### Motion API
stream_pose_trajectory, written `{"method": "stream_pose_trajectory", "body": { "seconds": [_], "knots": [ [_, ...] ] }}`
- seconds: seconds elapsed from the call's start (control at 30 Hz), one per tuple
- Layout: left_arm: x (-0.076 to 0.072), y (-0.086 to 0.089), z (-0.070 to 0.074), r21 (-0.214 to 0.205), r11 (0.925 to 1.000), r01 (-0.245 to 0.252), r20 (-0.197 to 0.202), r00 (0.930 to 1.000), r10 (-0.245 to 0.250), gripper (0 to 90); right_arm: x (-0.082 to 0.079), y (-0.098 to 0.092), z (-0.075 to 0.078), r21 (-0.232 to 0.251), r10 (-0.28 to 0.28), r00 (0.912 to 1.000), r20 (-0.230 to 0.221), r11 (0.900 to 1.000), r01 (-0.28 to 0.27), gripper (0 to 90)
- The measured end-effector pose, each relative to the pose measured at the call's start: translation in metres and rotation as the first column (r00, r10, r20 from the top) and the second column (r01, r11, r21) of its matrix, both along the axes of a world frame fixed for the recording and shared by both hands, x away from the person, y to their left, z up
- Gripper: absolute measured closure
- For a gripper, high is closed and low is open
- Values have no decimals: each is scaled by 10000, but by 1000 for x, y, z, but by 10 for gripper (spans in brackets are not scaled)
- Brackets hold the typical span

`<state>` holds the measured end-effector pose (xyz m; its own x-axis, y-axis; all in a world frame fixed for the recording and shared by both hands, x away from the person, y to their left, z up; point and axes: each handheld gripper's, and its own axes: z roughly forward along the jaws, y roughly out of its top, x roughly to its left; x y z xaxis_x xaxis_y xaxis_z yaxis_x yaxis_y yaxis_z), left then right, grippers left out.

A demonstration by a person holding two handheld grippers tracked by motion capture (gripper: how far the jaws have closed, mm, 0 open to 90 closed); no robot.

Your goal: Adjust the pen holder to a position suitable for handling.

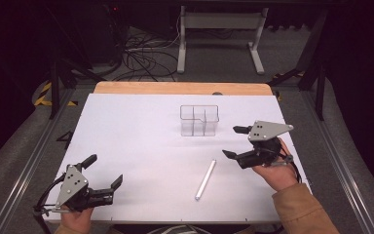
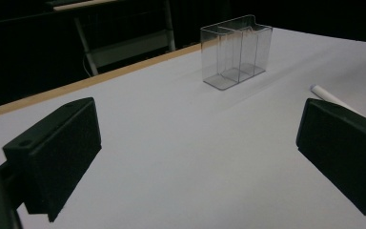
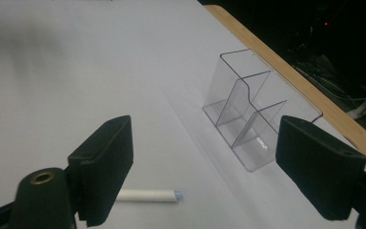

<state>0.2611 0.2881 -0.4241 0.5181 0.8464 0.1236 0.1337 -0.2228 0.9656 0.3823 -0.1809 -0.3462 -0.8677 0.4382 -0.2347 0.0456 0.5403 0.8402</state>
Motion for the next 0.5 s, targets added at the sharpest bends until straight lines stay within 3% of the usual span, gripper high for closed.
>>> {"method": "stream_pose_trajectory", "body": {
  "seconds": [0.13,0.3,0.37,0.5],
  "knots": [
    [0,0,0,-18,10000,-1,-8,10000,1,20,9,7,6,-304,183,9997,-181,9994,-188,232],
    [0,1,0,-29,10000,-2,-2,10000,2,20,16,11,10,-268,242,9993,-268,9993,-250,255],
    [0,1,0,-14,10000,1,7,10000,-1,21,22,15,13,-198,347,9978,-561,9992,-358,262],
    [0,0,0,-25,10000,-8,-6,10000,8,21,29,18,15,-179,403,9967,-699,9990,-416,268]
  ]
}}
